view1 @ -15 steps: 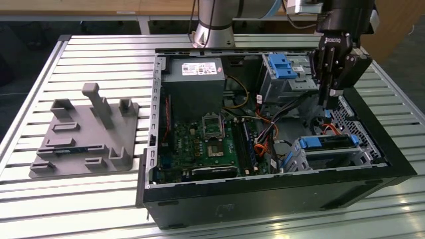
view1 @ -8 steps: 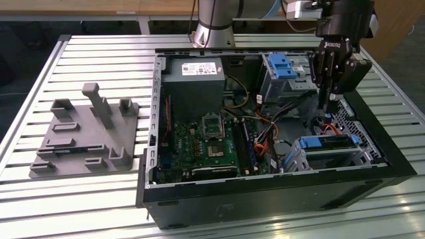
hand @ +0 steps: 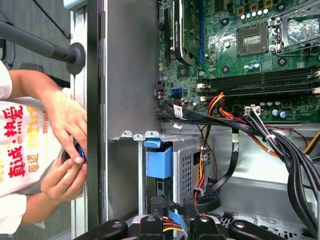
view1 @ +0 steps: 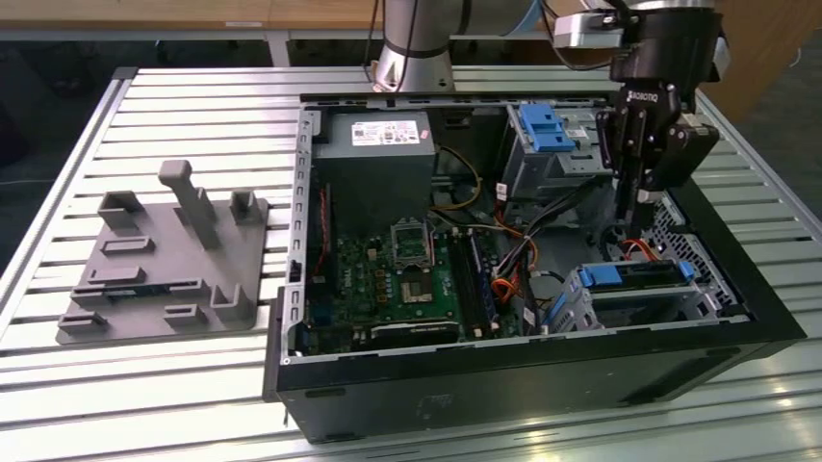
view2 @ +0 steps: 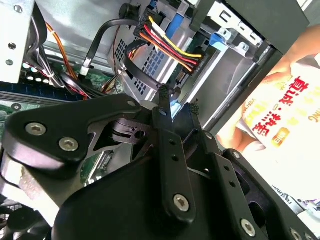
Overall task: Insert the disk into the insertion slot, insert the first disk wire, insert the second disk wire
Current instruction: 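Insert the second disk wire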
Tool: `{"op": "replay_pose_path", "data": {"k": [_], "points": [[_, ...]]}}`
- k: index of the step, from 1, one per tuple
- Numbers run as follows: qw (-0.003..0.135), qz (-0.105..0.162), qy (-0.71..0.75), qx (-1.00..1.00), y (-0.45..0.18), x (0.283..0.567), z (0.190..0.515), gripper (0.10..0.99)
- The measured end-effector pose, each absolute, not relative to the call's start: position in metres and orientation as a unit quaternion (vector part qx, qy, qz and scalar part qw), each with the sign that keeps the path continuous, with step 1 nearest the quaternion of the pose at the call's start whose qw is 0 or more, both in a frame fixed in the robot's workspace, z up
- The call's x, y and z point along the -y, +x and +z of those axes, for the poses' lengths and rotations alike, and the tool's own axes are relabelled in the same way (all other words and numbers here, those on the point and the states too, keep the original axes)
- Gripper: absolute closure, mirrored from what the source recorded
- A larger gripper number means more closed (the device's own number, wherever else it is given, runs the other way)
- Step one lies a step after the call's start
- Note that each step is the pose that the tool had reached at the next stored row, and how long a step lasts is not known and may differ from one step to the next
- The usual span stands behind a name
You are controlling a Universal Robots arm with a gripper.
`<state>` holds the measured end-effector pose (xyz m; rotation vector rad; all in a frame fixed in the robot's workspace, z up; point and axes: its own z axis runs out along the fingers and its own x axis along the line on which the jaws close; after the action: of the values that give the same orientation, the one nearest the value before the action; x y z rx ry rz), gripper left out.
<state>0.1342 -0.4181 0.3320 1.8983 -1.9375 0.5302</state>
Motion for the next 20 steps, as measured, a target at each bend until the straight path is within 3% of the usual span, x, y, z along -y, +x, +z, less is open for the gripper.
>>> {"op": "replay_pose_path", "data": {"k": [20], "points": [[0.194, 0.187, 0.677, 0.685, 0.135, 0.4182, 0.3249, 0.784]]}}
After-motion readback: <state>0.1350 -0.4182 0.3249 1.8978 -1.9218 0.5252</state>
